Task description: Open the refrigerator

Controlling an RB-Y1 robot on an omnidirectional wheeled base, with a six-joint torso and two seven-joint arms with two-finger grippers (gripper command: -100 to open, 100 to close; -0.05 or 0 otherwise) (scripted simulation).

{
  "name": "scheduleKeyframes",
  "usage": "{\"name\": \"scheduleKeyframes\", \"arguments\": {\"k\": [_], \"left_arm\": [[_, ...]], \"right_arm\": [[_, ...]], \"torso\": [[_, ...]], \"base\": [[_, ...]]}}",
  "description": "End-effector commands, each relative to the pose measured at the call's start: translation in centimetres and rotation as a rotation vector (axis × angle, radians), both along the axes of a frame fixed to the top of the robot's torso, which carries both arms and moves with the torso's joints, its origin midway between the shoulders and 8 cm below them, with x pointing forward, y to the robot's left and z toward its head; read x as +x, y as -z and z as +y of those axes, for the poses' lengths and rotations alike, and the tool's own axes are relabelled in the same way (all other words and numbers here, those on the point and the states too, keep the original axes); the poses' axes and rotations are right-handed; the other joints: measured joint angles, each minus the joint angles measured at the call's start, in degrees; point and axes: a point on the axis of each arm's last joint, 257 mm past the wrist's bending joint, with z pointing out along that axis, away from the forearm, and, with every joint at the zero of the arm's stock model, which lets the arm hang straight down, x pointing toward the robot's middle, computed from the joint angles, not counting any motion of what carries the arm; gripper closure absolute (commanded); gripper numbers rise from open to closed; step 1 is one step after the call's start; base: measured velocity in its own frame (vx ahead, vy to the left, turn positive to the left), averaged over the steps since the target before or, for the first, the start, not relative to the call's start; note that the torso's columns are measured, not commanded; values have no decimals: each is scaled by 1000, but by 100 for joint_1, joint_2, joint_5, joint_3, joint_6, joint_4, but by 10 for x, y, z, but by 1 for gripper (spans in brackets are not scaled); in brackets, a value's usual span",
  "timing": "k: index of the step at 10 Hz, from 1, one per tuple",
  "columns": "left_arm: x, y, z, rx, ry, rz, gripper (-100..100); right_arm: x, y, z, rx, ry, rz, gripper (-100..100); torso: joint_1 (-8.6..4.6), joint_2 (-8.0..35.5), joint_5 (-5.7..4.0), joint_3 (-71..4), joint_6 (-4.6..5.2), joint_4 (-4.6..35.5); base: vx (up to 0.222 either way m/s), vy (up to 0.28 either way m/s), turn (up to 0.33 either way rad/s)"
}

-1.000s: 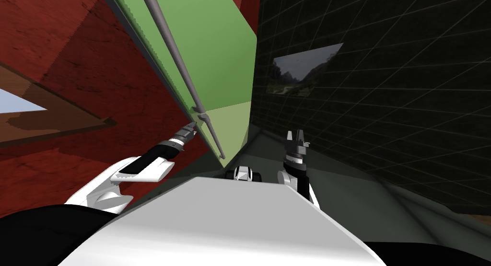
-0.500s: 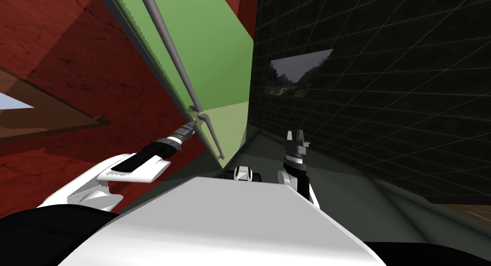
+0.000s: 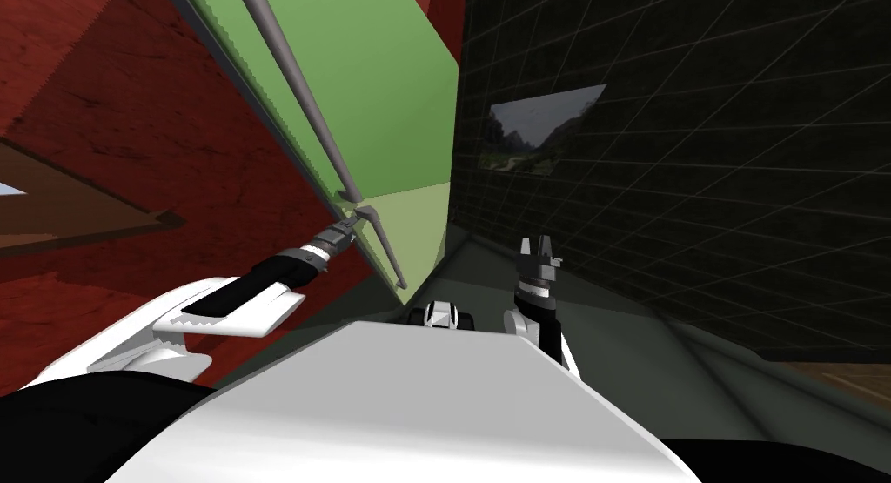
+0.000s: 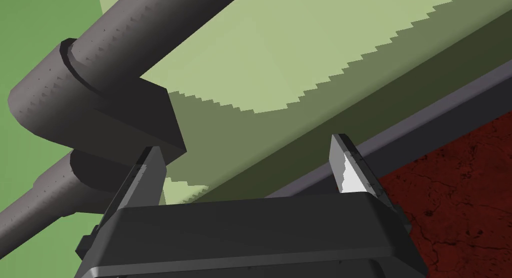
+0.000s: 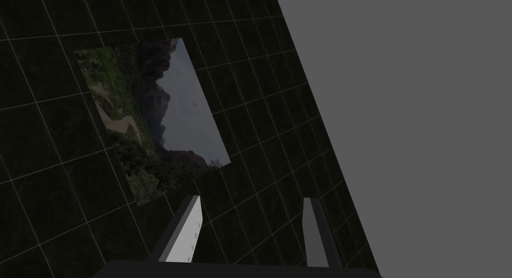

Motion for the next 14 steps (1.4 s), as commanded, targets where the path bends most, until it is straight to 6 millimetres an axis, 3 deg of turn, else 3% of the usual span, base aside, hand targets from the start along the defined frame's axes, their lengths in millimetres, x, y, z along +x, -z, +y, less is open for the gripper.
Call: {"name": "scheduleKeyframes", "arguments": {"k": [1, 9, 10, 11, 14], "left_arm": [[6, 3, 22, 1, -53, 4, -100], [23, 6, 107, -17, -253, 3, -100], [21, 9, 103, -13, -246, 14, -100], [20, 5, 86, -9, -203, 2, 100], [14, 4, 54, -2, -128, 3, 100]], "right_arm": [[0, 0, 0, 0, 0, 0, 0], [0, 0, 0, 0, 0, 0, 0], [0, 0, 0, 0, 0, 0, 0], [0, 0, 0, 0, 0, 0, 0], [0, 0, 0, 0, 0, 0, 0]], "torso": [[11, 6, 13, 7, -23, -9], [42, -39, 36, -20, -10, -35], [41, -39, 31, -23, -4, -32], [49, -31, 38, -12, -36, -34], [56, -8, 37, 0, -21, -20]], "base": [[-86, 20, -232], [-116, 10, -254], [-62, 3, -25], [59, 25, 272], [136, -11, 272]]}}
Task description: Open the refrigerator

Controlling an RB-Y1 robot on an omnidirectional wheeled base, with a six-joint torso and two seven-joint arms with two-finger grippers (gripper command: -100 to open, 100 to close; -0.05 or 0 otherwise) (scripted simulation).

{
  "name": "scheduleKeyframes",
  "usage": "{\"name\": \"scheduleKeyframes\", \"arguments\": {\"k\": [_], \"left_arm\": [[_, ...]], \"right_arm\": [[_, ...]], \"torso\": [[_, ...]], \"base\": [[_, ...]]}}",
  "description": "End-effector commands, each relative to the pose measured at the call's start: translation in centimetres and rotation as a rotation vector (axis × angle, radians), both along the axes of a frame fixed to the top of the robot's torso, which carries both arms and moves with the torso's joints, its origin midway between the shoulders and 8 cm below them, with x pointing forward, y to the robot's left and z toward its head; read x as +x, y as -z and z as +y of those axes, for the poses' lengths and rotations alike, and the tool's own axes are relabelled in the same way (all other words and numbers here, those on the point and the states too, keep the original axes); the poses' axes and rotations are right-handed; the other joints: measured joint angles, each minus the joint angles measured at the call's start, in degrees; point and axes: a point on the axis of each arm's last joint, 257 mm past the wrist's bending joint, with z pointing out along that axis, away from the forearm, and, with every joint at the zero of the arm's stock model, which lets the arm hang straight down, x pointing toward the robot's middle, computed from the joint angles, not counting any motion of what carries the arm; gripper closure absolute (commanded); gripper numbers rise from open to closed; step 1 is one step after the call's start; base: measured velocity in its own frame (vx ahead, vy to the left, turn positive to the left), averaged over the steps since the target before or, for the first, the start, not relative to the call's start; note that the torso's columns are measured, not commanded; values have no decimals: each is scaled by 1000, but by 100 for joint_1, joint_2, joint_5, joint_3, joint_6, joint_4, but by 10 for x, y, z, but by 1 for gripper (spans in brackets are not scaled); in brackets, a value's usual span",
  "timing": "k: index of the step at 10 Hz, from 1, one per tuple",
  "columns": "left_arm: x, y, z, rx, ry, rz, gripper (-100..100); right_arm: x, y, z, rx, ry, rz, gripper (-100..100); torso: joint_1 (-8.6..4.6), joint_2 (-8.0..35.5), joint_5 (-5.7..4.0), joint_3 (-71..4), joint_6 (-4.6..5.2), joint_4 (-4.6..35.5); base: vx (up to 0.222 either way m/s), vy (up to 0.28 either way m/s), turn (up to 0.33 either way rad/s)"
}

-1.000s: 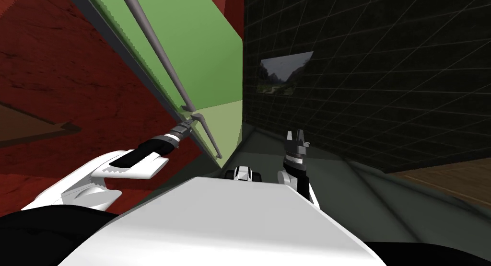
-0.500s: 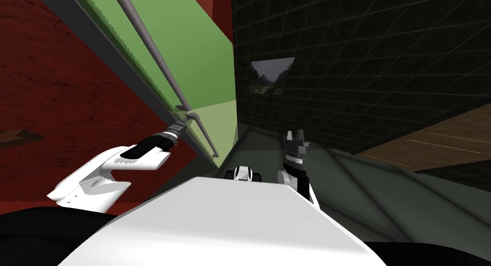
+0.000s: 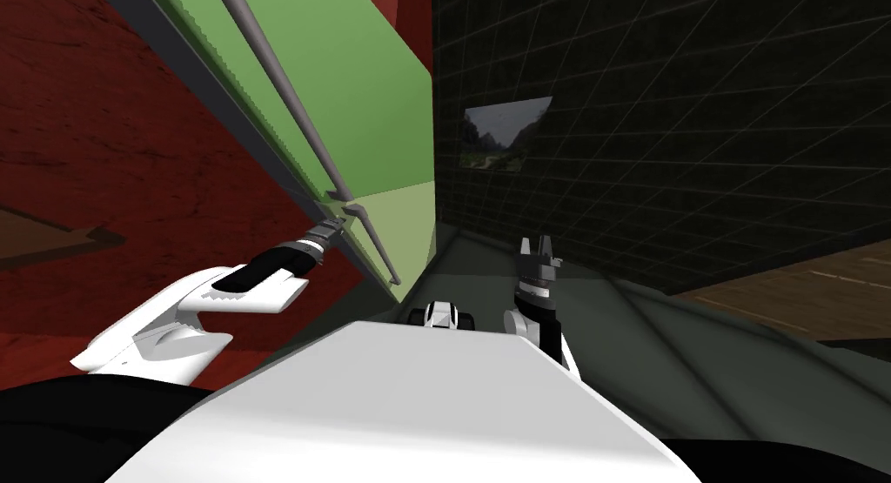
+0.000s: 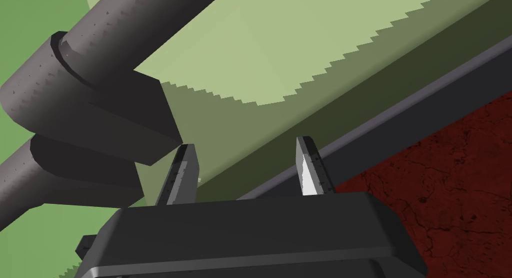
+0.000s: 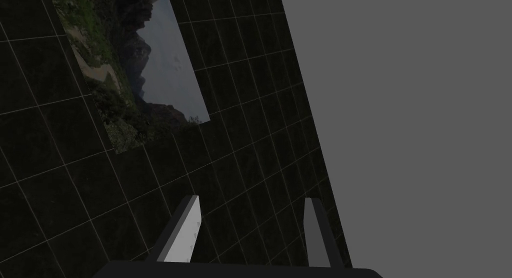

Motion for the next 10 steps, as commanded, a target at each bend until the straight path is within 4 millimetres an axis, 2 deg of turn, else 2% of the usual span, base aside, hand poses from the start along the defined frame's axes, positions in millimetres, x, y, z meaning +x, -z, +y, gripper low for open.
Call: {"name": "scheduleKeyframes", "arguments": {"k": [1, 5, 6, 7, 8, 9, 10], "left_arm": [[-5, -3, -30, 4, 75, -11, 100], [-17, -5, -73, 2, 175, -9, 100], [-17, -5, -73, 2, 175, -9, 100], [-16, -1, -67, 0, 161, 2, 100], [-13, -1, -36, 16, 83, 1, 100], [-13, -1, -36, 16, 83, 1, 100], [-12, -4, -8, 29, 9, -5, 100]], "right_arm": [[0, 0, 0, 0, 0, 0, 0], [0, 0, 0, 0, 0, 0, 0], [0, 0, 0, 0, 0, 0, 0], [0, 0, 0, 0, 0, 0, 0], [0, 0, 0, 0, 0, 0, 0], [0, 0, 0, 0, -1, -1, 0], [0, 0, 0, 1, -1, -1, 0]], "torso": [[-9, 2, 4, 4, 6, -8], [-3, 10, -1, 6, -11, 2], [-2, 14, 4, 11, -13, -1], [-10, 15, -2, 10, 6, 2], [-10, 20, -1, 13, -4, 0], [-44, 37, -4, 24, -4, -1], [-28, 49, -2, 36, -36, 4]], "base": [[113, -29, 255], [104, -14, 240], [68, -6, 97], [10, 3, 37], [-98, -131, -234], [-115, -170, -177], [-144, -251, -308]]}}
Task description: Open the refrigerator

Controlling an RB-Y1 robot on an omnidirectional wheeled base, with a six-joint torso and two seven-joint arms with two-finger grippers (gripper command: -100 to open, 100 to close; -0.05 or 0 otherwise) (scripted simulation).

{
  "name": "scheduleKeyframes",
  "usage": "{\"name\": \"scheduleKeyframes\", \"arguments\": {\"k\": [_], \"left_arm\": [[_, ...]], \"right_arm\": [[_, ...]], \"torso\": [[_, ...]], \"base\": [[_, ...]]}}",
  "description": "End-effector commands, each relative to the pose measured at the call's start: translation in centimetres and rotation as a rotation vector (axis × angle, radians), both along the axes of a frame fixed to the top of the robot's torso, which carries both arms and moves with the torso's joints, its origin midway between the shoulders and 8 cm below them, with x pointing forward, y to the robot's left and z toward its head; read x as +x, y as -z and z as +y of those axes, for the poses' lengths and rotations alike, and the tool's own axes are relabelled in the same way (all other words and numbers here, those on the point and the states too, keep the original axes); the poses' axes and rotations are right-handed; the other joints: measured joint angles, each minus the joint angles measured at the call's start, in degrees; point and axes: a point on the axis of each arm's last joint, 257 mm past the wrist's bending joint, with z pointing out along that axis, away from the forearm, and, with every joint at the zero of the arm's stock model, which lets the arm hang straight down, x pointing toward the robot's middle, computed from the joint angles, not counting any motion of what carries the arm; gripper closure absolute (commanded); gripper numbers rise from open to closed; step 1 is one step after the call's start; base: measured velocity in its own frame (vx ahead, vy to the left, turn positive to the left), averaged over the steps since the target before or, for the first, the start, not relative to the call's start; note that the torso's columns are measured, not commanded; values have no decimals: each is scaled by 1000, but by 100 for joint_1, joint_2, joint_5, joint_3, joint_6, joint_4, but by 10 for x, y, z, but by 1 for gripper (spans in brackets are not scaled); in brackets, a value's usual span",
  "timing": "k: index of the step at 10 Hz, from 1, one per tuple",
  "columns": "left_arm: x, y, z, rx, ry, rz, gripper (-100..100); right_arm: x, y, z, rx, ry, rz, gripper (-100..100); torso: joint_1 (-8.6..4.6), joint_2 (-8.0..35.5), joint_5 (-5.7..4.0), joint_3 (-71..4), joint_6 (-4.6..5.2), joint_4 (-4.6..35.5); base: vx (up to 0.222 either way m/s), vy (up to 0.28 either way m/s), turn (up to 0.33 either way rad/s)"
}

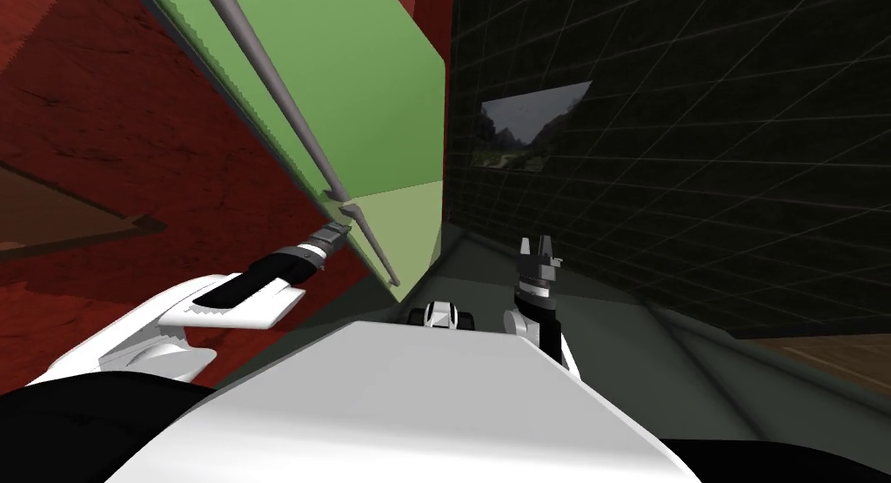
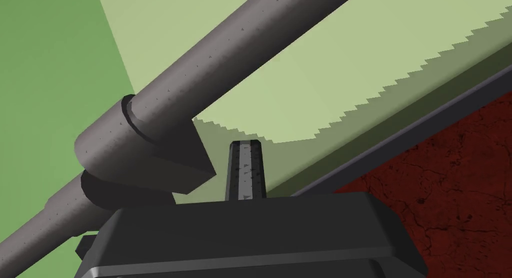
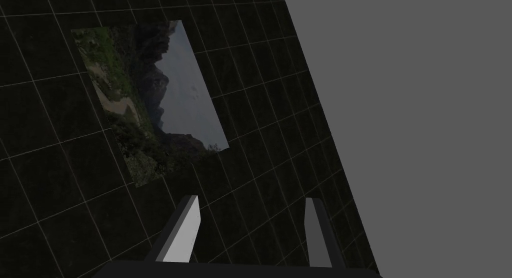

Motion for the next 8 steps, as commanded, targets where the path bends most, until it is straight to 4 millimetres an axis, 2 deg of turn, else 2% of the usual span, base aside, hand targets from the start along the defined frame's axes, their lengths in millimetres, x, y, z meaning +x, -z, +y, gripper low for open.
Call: {"name": "scheduleKeyframes", "arguments": {"k": [1, 2, 3, 5, 6, 7, 8], "left_arm": [[2, -1, 35, 15, -86, -6, 100], [2, -4, 64, 24, -164, -11, 100], [2, -4, 64, 24, -164, -11, 100], [-4, -12, 116, 33, -308, -31, 100], [-5, -7, 123, 29, -321, -19, 100], [-11, -11, 146, 30, -391, -29, 100], [-11, -8, 151, 26, -400, -22, 100]], "right_arm": [[0, 0, 0, 0, 0, 0, 0], [0, 0, 0, 0, 0, 0, 0], [0, 0, 0, 0, 0, 0, 0], [0, 0, 0, 0, 0, 0, 0], [0, 0, 0, 0, 0, 0, 0], [0, 0, 0, 0, 0, 0, 0], [0, 0, 0, 0, 0, 0, 0]], "torso": [[3, 15, 5, 10, 0, 4], [33, -1, 11, 2, -2, 0], [49, -3, 19, -2, -3, -2], [52, -1, 21, -1, -7, -1], [28, 11, 12, 7, -8, 3], [35, 21, 12, 14, -18, 7], [29, 8, 12, 7, -6, 3]], "base": [[-98, -216, -107], [-102, -209, -216], [-87, -164, -172], [-102, -236, -366], [-134, -264, -143], [-113, -310, -244], [-53, -221, -133]]}}
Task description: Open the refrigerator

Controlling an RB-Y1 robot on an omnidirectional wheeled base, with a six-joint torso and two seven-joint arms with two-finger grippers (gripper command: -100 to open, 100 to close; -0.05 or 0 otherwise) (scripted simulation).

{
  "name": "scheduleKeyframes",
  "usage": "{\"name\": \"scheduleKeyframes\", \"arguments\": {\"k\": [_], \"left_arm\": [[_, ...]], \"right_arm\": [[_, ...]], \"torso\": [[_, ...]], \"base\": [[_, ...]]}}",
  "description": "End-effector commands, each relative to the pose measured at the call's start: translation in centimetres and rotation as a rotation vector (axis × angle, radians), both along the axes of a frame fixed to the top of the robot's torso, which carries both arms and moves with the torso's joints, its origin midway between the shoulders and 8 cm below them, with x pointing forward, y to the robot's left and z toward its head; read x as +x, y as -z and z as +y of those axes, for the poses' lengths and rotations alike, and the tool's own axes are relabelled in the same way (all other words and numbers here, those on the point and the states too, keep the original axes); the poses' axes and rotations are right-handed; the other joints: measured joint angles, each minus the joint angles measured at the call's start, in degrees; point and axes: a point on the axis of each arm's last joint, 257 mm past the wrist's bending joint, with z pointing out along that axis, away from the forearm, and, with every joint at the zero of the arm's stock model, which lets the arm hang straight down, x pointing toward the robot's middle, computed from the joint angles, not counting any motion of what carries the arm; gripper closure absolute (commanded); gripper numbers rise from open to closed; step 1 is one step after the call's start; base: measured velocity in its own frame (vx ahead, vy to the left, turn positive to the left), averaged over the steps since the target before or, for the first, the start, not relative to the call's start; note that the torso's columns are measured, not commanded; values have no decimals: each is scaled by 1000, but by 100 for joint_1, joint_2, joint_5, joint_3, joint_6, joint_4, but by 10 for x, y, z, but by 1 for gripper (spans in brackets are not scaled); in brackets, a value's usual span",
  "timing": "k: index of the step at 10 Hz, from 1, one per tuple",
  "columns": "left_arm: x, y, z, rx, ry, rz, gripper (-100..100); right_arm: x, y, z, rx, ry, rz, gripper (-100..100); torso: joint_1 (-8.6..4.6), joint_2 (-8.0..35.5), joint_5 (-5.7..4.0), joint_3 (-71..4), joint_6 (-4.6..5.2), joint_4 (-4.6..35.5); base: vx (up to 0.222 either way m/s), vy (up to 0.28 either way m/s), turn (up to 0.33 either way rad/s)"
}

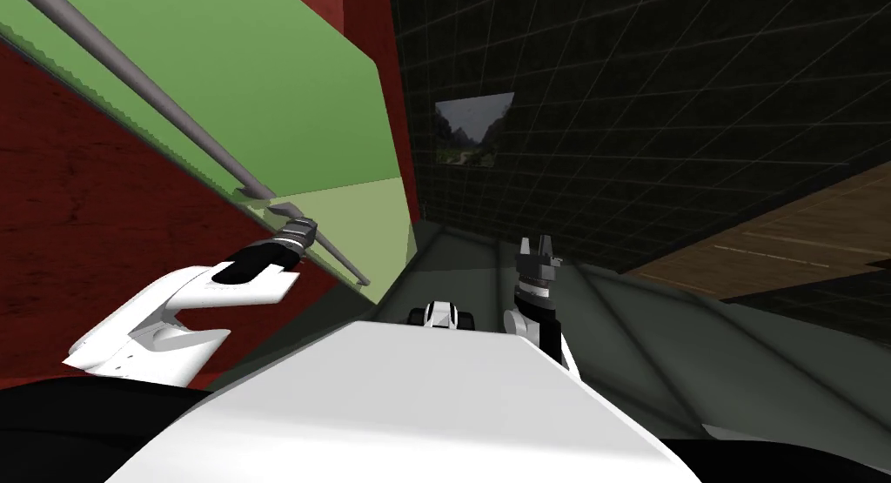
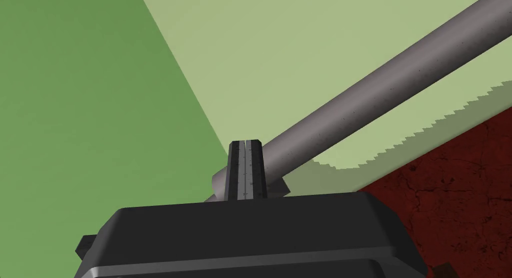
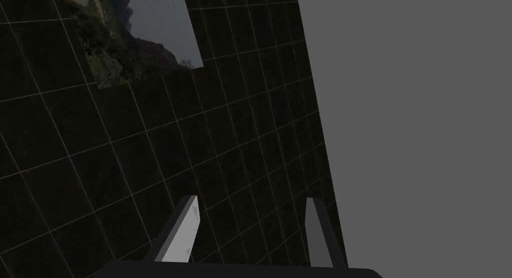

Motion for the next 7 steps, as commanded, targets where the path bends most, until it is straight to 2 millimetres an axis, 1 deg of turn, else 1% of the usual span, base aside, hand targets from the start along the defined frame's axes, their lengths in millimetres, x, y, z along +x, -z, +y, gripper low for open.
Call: {"name": "scheduleKeyframes", "arguments": {"k": [1, 2, 3, 4, 5, 6, 7], "left_arm": [[-11, 1, 44, -12, -126, -2, 100], [-12, 2, 45, -14, -129, 0, 100], [-21, 2, 70, -22, -204, -7, 100], [-21, 3, 71, -24, -207, -4, 100], [-31, 2, 94, -35, -280, -13, 100], [-32, 5, 96, -38, -286, -8, 100], [-44, 8, 120, -55, -363, -11, 100]], "right_arm": [[0, 0, 0, 0, 0, 0, 0], [0, 0, 0, 0, 0, 0, 0], [0, 0, 0, 0, 0, 0, 0], [0, 0, 0, 0, 0, 0, 0], [0, 0, 0, 0, 0, 0, 0], [0, 0, 0, 0, 0, 0, 0], [0, 0, 0, 0, 0, 0, 0]], "torso": [[41, -18, 8, -12, -9, -5], [43, -20, 14, -15, -1, -7], [41, -13, 11, -10, -7, -5], [21, 9, 7, 3, -2, 1], [23, 4, 5, 3, -8, 2], [-9, -10, -1, -7, 0, -4], [13, -12, 0, -9, -9, -4]], "base": [[-45, -202, -240], [-46, -182, -150], [-98, -197, -262], [-77, -177, -153], [-42, -268, -278], [-35, -235, -142], [-56, -236, -223]]}}
